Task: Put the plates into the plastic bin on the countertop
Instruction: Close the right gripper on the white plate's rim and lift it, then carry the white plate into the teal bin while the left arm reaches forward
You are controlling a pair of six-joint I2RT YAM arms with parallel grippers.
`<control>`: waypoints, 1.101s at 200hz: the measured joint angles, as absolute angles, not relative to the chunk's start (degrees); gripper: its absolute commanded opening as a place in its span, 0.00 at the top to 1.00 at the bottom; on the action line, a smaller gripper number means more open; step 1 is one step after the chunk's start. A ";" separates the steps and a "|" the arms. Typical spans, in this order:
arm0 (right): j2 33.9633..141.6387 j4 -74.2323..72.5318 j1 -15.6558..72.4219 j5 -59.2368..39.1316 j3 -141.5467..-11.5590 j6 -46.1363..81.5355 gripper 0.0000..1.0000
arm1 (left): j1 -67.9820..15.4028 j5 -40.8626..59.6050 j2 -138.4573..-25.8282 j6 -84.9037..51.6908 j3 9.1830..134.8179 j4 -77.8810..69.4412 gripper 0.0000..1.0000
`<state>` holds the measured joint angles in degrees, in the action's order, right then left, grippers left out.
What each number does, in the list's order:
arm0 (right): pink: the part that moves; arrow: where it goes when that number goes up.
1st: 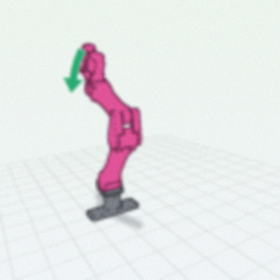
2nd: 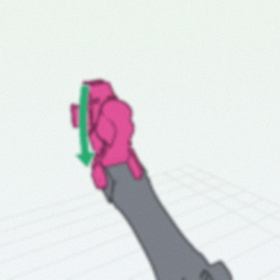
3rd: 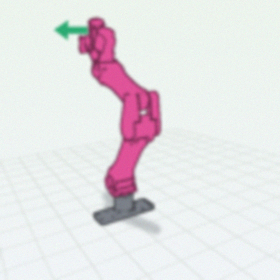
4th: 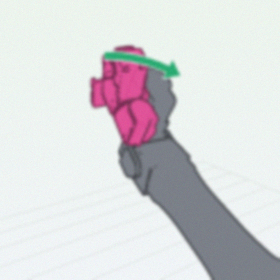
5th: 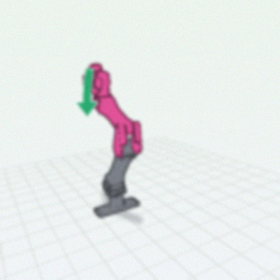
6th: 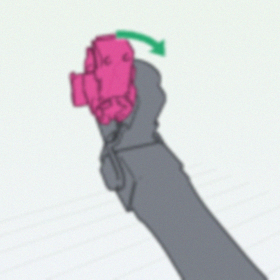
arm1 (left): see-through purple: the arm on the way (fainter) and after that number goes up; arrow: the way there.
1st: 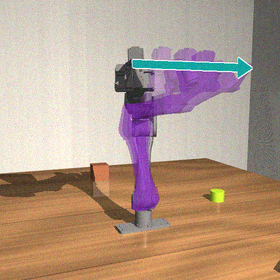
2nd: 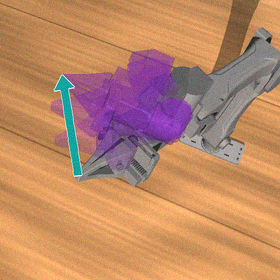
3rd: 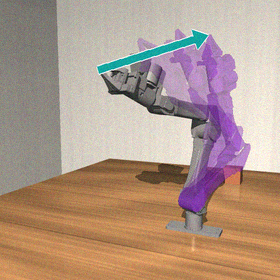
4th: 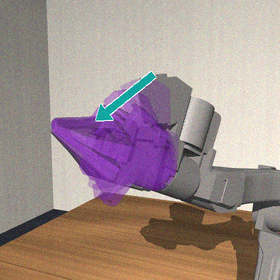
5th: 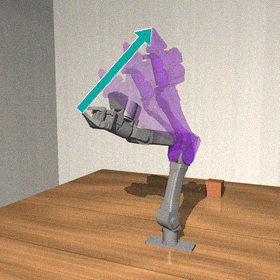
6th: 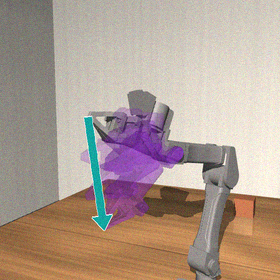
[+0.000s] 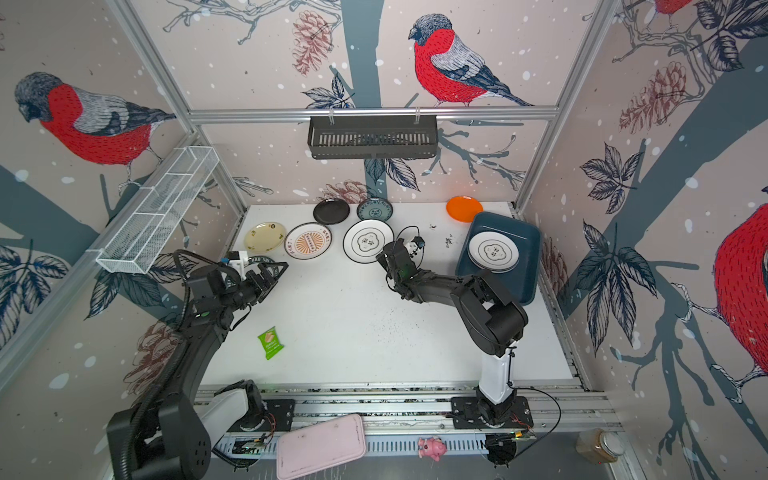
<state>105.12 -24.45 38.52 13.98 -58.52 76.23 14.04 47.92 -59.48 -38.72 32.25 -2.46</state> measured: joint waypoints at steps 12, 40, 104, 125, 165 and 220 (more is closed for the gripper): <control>102.83 -24.10 38.41 14.57 -57.12 75.68 0.98 | 11.92 47.86 -59.57 -38.02 32.91 -1.93 0.04; 97.06 -22.33 37.85 15.75 -53.12 74.39 0.98 | 4.51 47.72 -59.86 -34.20 36.07 0.38 0.04; 82.76 -17.72 33.54 18.92 -43.27 73.25 0.99 | -16.64 43.13 -60.69 -31.22 39.13 2.57 0.04; 77.80 -15.55 31.16 19.51 -40.56 73.08 0.99 | -23.07 41.67 -61.82 -32.91 39.53 0.45 0.04; 66.50 -11.38 23.94 20.64 -36.16 71.59 0.99 | -33.47 38.79 -66.59 -34.09 43.09 -4.01 0.04; 54.65 -4.05 8.69 19.03 -32.88 68.58 0.99 | -42.59 37.15 -74.02 -33.69 48.12 -8.40 0.04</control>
